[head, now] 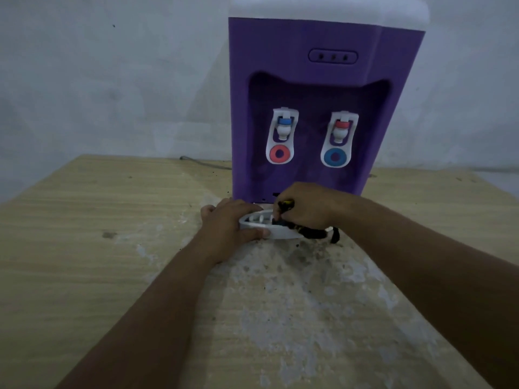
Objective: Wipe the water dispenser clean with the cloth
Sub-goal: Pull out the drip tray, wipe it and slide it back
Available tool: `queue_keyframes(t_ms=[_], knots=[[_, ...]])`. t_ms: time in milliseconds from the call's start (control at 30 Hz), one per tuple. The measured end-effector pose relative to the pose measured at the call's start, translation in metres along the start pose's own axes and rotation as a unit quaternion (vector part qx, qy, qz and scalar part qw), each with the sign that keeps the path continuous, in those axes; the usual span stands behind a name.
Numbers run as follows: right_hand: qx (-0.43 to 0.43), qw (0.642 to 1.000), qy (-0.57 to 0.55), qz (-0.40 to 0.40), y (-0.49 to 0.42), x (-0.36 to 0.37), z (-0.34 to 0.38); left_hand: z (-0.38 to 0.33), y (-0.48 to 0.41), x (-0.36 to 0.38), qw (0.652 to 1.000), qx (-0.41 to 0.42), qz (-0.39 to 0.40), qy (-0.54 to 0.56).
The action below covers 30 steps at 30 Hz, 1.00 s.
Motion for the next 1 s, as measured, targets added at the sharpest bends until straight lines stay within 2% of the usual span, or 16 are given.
queue_keyframes(t_ms=[133,267,367,567,700,833,900,1000], knots=[[-0.015,0.99,0.126,-0.055,-0.012,0.01,0.013,0.002,-0.002,0.004,0.998,0.009,0.032,0.052],[0.031,0.973,0.197,-0.121,-0.018,0.017,0.024,-0.005,0.002,-0.001,0.998,0.03,0.003,0.056],[0.045,0.965,0.216,-0.145,-0.024,0.021,0.025,-0.003,0.002,-0.003,1.0,0.015,-0.019,0.019],[-0.009,0.983,0.147,-0.108,-0.014,0.019,0.019,-0.005,0.004,-0.006,0.997,-0.009,-0.035,-0.065],[-0.048,0.986,0.125,-0.102,-0.009,0.018,0.012,-0.002,0.003,-0.007,0.999,0.003,-0.038,-0.019],[-0.083,0.99,0.107,-0.039,-0.009,0.015,0.011,-0.001,0.002,-0.006,0.999,0.004,-0.024,0.026],[-0.092,0.983,0.154,0.021,-0.009,0.01,0.014,0.002,0.0,-0.004,1.0,0.004,-0.018,0.008],[-0.036,0.947,0.308,0.081,-0.003,-0.006,-0.003,0.011,-0.002,0.001,1.0,0.0,0.006,0.006]])
Point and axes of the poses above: each hand's wrist, its own y-axis away from the middle knuckle, its own x-axis out of the palm, z = x × y, the point moved 7 cm from there along -y, towards the middle knuckle, and after that the axes turned 14 degrees about -x, right-handed, at the moved point
